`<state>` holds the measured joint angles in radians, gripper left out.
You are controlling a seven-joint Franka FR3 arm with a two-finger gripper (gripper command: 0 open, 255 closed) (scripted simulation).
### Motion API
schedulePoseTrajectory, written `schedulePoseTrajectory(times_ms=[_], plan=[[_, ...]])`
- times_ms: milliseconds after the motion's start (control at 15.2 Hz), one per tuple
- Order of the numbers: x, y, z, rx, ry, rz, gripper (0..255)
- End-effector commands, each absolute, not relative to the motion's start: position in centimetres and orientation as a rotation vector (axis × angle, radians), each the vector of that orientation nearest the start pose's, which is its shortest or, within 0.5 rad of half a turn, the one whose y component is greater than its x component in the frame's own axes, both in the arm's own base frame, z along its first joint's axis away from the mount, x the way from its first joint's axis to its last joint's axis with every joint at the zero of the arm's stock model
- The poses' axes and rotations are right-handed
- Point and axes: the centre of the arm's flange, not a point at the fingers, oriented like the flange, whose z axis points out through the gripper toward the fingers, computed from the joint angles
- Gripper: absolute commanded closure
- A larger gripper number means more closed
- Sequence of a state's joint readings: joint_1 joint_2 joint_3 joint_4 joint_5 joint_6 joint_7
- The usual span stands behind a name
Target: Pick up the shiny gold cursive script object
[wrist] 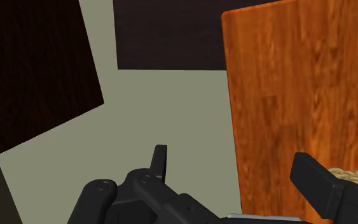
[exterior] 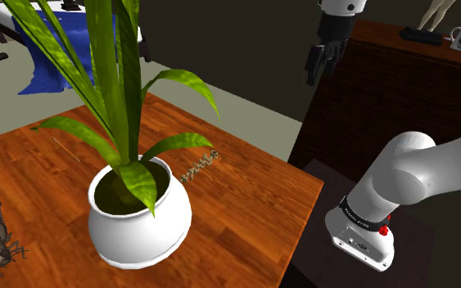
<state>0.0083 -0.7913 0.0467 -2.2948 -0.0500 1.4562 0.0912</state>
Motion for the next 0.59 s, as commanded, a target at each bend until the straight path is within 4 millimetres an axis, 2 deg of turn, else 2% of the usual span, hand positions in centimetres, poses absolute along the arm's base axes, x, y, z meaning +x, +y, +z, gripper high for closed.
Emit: schedulePoseTrajectory(times_ms=[0,528], plan=[[29.3,1.5,61.1,-3.226,0.089,0.068,0],[36.4,4.9,54.4,-3.134,-0.265,0.101,0]])
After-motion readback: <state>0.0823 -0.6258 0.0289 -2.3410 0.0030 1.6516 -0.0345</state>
